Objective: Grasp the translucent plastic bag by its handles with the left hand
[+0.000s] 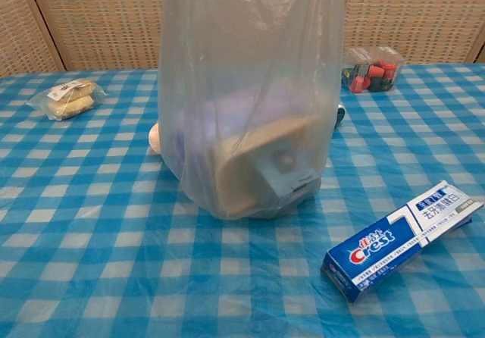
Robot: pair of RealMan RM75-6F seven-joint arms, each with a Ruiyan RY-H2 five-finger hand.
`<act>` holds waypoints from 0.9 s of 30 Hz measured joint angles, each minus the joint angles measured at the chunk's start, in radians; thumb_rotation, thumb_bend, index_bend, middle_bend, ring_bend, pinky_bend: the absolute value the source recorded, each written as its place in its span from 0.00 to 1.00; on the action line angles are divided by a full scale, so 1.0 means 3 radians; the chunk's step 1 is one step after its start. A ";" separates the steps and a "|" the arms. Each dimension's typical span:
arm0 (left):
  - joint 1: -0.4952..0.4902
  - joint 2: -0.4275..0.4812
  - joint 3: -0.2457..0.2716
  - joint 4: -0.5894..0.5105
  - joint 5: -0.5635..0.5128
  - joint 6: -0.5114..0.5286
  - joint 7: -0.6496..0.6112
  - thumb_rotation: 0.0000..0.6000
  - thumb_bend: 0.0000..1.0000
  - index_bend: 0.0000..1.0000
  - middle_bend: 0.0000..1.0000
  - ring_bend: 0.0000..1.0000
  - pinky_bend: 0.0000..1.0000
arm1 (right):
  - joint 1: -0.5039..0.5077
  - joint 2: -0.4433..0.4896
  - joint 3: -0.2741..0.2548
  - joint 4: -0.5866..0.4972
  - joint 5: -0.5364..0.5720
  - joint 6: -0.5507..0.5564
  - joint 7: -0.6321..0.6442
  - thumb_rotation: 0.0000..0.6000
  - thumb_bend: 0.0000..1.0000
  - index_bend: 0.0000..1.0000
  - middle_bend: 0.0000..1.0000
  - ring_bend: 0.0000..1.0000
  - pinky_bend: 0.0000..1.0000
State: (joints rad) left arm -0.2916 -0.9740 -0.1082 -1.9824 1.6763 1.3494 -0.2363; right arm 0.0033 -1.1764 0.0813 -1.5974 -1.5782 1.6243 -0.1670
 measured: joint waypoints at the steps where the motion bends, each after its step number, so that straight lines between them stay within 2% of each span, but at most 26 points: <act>1: -0.0085 0.0011 -0.0053 -0.0035 -0.0036 -0.0075 -0.0119 1.00 0.00 0.00 0.00 0.00 0.00 | 0.0004 -0.0004 0.0009 0.0007 0.0023 -0.0011 -0.0003 1.00 0.00 0.07 0.00 0.00 0.00; 6: -0.0627 0.0054 -0.0357 -0.0176 -0.0363 -0.0681 -0.0856 1.00 0.00 0.00 0.00 0.00 0.00 | 0.0022 -0.0022 0.0050 0.0046 0.0124 -0.0058 -0.0018 1.00 0.00 0.07 0.00 0.00 0.00; 9: -0.0972 0.0033 -0.0531 -0.0202 -0.0612 -0.1056 -0.1136 1.00 0.00 0.00 0.00 0.00 0.00 | 0.0034 -0.0032 0.0068 0.0068 0.0173 -0.0087 -0.0026 1.00 0.00 0.07 0.00 0.00 0.00; 16: -0.1443 -0.0160 -0.0820 -0.0182 -0.1058 -0.1536 -0.1711 1.00 0.00 0.00 0.00 0.00 0.00 | 0.0056 -0.0046 0.0099 0.0109 0.0265 -0.0142 -0.0020 1.00 0.00 0.07 0.00 0.00 0.00; 27: -0.1994 -0.0377 -0.1130 -0.0022 -0.1772 -0.2167 -0.2036 1.00 0.00 0.00 0.00 0.00 0.00 | 0.0084 -0.0059 0.0111 0.0149 0.0339 -0.0208 -0.0008 1.00 0.00 0.07 0.00 0.00 0.00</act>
State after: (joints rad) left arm -0.8899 -1.0872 -0.4472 -1.9891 1.1448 0.6994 -0.8470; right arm 0.0285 -1.1941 0.1147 -1.5526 -1.4766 1.5619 -0.1694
